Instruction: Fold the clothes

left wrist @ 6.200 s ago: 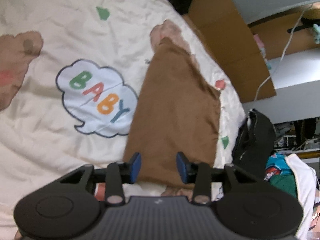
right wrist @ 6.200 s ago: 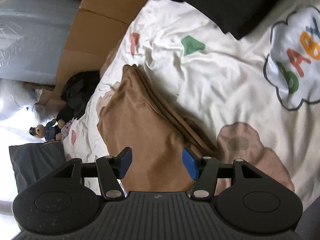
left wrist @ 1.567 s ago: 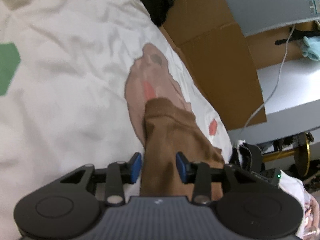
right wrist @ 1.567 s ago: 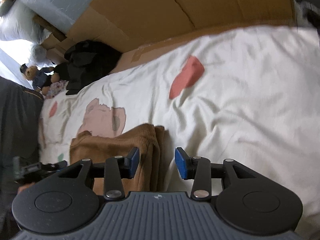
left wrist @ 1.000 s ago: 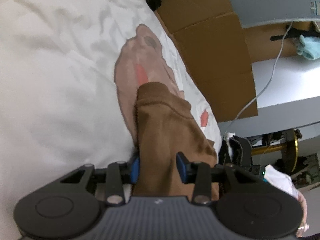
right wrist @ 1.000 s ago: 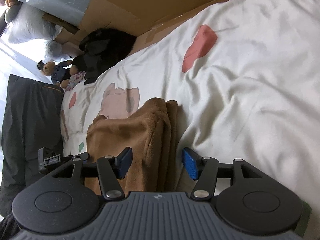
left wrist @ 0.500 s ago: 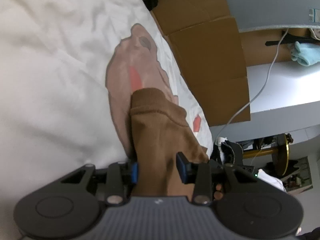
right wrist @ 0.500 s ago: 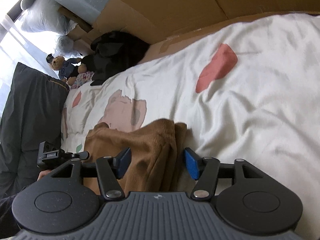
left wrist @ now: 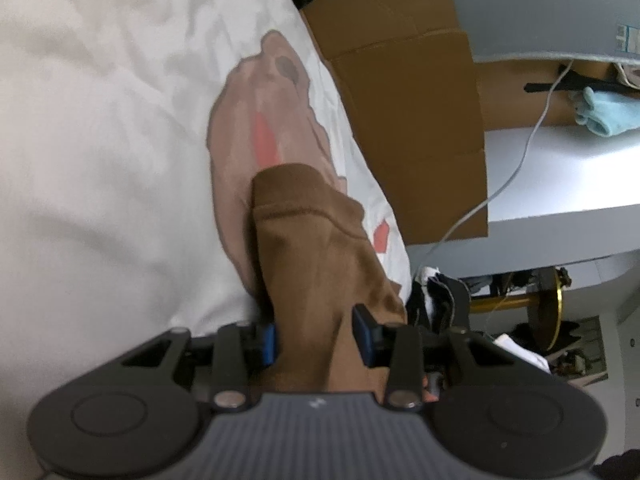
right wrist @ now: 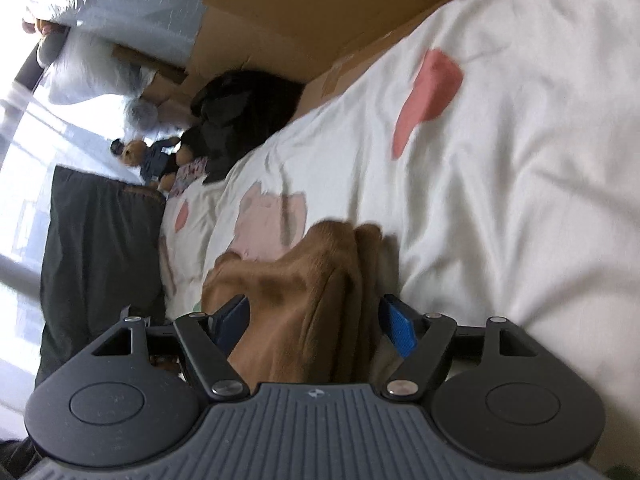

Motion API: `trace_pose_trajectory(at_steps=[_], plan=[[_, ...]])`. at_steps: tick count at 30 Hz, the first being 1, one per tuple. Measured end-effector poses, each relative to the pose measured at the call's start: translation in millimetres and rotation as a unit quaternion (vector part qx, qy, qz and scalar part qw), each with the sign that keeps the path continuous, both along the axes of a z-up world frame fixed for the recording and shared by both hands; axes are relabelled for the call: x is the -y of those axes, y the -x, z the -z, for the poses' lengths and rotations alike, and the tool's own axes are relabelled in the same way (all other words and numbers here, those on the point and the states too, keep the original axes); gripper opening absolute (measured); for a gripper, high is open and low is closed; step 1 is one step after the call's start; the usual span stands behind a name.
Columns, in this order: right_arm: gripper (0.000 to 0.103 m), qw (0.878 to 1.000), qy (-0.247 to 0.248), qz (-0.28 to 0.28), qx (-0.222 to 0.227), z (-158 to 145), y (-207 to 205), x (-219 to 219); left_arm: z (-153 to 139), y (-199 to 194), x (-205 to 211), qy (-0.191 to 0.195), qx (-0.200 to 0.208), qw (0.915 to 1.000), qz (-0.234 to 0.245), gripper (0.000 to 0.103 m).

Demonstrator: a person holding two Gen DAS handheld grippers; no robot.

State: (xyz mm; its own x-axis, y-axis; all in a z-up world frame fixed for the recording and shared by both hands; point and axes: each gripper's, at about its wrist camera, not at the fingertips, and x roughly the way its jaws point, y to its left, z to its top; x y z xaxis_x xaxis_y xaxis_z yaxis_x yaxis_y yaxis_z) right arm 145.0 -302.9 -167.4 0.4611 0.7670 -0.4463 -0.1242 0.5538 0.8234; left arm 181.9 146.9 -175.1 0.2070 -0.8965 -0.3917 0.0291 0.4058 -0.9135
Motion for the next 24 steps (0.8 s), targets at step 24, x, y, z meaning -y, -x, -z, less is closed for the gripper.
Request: trace_pose_trajectory(at_steps=[24], plan=[[0.076,0.998,-0.019,-0.021,-0.05,9,-27,-22,8,-25,9,-0.028,0.007,0.9989,0.036,0.018]])
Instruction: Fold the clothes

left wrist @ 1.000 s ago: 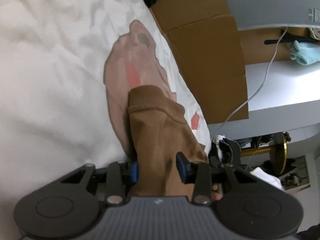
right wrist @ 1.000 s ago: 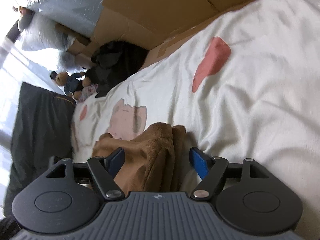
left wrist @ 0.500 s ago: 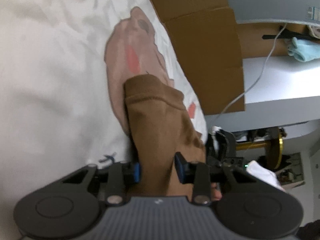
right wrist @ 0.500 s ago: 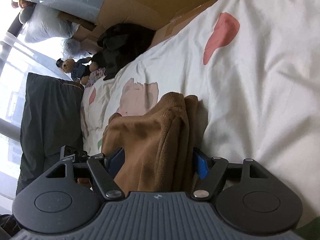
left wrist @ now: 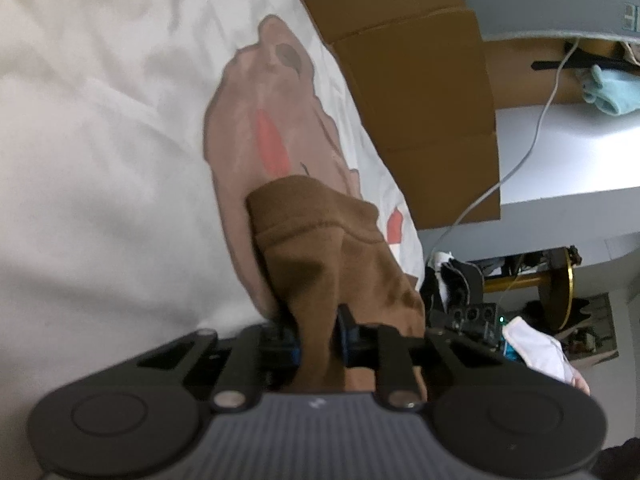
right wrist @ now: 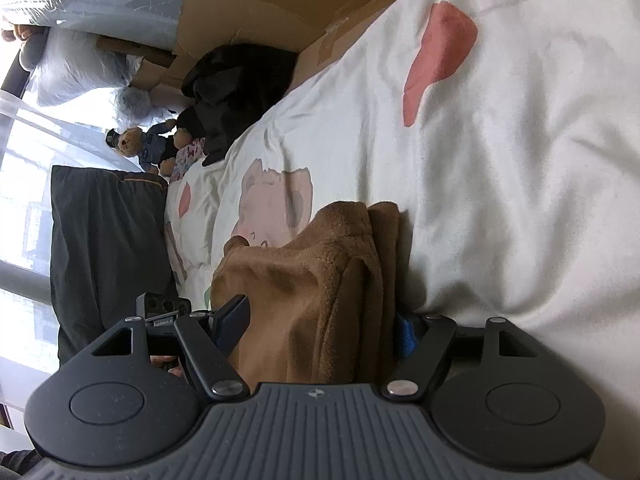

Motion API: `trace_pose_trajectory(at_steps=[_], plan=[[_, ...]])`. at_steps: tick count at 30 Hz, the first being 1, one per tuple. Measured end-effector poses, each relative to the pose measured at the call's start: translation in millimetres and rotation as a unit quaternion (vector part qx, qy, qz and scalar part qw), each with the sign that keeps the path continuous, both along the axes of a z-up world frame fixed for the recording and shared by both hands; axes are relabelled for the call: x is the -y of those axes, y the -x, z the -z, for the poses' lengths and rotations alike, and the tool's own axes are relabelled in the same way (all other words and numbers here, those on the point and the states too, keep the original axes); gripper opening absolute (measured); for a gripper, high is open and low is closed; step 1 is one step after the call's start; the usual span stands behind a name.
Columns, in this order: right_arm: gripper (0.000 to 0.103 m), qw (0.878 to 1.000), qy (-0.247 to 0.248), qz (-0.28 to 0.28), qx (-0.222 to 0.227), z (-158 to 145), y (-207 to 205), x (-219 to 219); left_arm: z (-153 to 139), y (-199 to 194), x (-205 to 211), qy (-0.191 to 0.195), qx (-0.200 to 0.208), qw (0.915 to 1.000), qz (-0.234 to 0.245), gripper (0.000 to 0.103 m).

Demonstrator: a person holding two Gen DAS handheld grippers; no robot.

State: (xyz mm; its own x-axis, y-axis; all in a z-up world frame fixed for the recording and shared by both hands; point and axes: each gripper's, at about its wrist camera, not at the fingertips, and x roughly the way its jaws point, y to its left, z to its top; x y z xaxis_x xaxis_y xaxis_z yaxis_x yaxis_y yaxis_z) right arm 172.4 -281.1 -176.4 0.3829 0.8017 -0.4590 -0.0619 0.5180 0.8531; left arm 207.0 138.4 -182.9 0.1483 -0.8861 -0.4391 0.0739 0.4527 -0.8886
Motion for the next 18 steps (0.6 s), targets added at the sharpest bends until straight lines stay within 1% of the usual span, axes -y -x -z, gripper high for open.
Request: trace_pose_trajectory(at_steps=[4,6,7,8,9,10,12,13,15,16,18], plan=[[0.076,1.0,0.012,-0.009,0.004,-2,-4,-7,-2,-6,8,-0.013,0.001,0.9998,0.018,0.018],[0.071,1.0,0.018,-0.009,0.003,-2,-3,-6,-4,-6,12,-0.023,0.007,0.9994,0.024,0.016],[0.061,1.0,0.022,-0.008,0.002,-1,-3,-5,-5,-6,12,-0.029,0.011,0.9992,0.025,0.016],[0.043,1.0,0.024,-0.006,-0.001,0,-3,-4,-5,-5,12,-0.03,0.014,0.9992,0.024,0.014],[0.034,0.999,0.03,0.0,-0.011,2,-2,1,-6,-3,11,-0.032,0.017,0.9991,0.022,0.012],[0.027,0.999,0.031,0.003,-0.018,4,-3,4,-7,-2,11,-0.035,0.021,0.999,0.02,0.012],[0.025,0.999,0.019,0.003,-0.034,9,-2,10,-12,2,12,-0.046,0.031,0.9983,0.017,0.011],[0.025,0.999,0.029,0.0,-0.032,6,-2,8,-17,4,13,-0.055,0.038,0.9976,0.016,0.011],[0.023,0.998,0.066,-0.011,-0.019,-7,-3,-1,-29,6,13,-0.065,0.05,0.9965,0.017,0.01],[0.02,0.997,0.076,-0.014,-0.011,-13,-2,-5,-34,7,13,-0.062,0.056,0.9964,0.017,0.01],[0.019,0.995,0.094,-0.02,0.005,-27,0,-12,-45,10,11,-0.055,0.07,0.9959,0.016,0.01]])
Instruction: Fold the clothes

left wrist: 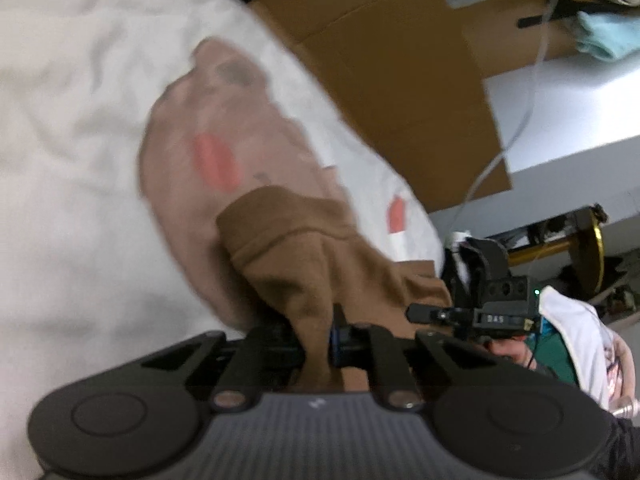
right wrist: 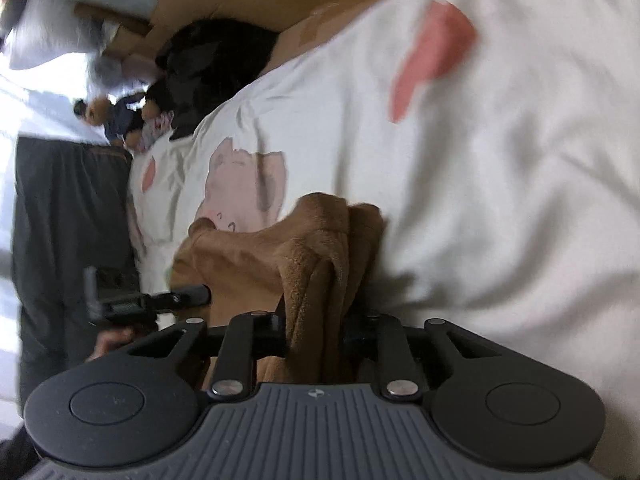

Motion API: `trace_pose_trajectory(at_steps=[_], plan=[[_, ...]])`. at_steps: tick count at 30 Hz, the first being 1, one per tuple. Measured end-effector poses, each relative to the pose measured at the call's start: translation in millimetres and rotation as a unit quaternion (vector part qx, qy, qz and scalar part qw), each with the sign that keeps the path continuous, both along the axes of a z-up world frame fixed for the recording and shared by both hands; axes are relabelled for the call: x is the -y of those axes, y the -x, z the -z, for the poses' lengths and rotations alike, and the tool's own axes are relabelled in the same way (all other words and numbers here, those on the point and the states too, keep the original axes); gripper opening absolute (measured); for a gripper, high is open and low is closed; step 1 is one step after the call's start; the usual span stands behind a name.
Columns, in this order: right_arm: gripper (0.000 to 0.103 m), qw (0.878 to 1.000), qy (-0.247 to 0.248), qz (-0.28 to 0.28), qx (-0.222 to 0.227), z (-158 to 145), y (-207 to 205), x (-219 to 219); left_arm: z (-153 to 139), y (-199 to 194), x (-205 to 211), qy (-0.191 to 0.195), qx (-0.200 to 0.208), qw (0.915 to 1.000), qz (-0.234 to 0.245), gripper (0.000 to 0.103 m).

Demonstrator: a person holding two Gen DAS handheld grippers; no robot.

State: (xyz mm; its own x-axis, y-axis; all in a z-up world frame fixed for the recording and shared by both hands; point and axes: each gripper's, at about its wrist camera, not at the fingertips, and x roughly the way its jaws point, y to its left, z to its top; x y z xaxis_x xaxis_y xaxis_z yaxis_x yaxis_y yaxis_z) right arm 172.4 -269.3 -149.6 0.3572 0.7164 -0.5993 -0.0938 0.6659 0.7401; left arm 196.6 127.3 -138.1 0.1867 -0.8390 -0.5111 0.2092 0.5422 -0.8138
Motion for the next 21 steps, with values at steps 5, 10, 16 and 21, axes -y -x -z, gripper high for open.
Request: trace_pose_trajectory(at_steps=[5,10,16,21], plan=[[0.018,0.999,0.024,0.005,0.028,-29,14,-9,-20,15,-1,0.011,0.02,0.9997,-0.009,0.01],[0.017,0.997,0.035,0.011,0.061,-64,40,-15,-45,32,-4,0.023,0.045,0.9987,-0.009,0.01],[0.016,0.994,0.041,0.024,0.094,-97,73,-18,-76,51,-3,0.03,0.072,0.9969,-0.005,0.01],[0.016,0.992,0.041,0.027,0.12,-119,99,-19,-102,71,-5,0.033,0.09,0.9954,0.005,0.009]])
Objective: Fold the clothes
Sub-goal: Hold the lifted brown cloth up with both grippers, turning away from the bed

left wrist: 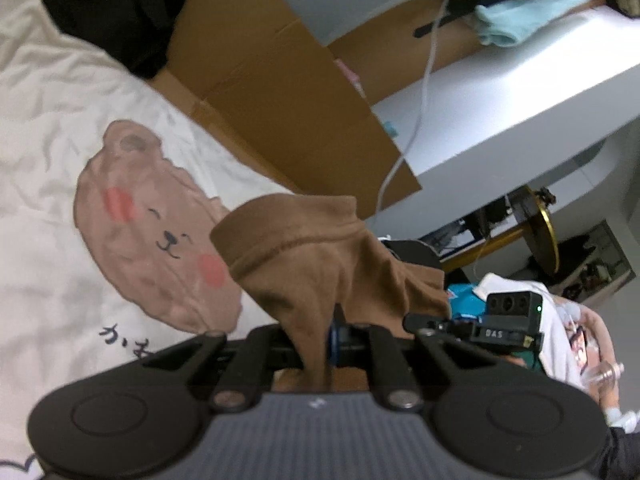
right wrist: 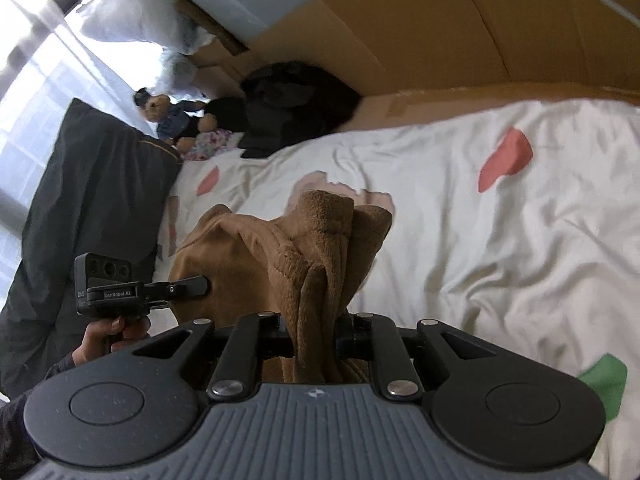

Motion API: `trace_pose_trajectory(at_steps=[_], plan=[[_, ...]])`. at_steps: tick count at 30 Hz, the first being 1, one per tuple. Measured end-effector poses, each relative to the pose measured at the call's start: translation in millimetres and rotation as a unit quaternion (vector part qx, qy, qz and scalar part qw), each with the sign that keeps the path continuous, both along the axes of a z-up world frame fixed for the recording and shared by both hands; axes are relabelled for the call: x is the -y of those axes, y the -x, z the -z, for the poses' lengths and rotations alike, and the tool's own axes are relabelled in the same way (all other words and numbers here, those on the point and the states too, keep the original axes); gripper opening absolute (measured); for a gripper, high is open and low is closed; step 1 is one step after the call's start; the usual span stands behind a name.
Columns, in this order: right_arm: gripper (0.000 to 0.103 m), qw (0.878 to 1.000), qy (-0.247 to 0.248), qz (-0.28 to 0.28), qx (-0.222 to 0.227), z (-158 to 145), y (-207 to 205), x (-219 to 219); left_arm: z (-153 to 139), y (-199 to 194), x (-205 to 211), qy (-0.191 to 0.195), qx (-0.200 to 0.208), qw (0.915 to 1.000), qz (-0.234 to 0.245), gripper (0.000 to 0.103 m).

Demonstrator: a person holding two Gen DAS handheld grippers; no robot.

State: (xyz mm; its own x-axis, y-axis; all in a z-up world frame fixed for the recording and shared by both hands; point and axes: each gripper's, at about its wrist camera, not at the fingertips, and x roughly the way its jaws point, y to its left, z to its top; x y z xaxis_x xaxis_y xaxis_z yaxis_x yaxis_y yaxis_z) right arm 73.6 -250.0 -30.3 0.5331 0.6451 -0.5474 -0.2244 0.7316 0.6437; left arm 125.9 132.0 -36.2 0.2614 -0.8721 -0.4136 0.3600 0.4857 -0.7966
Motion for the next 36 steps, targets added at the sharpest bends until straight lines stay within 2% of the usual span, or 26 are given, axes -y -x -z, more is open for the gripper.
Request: trace_pose_trajectory(at_steps=[5,9,14,17,26,36], plan=[[0.016,1.0,-0.003,0.005,0.026,-27,27,-2,-21,19,2,-0.001,0.024,0.9997,-0.008,0.009],[0.016,0.998,0.022,0.007,0.061,-49,46,-9,-45,30,7,-0.012,0.041,0.9991,-0.01,0.009],[0.016,0.995,0.017,0.018,0.1,-80,68,-8,-93,44,17,-0.036,0.072,0.9967,0.003,0.009],[0.016,0.993,0.008,0.02,0.114,-94,77,-4,-112,49,20,-0.041,0.078,0.9961,0.006,0.009],[0.016,0.983,0.006,0.02,0.184,-157,113,16,-186,80,37,-0.052,0.135,0.9894,0.01,0.009],[0.016,0.967,0.027,0.021,0.253,-221,164,39,-251,111,66,-0.057,0.179,0.9815,0.037,0.009]])
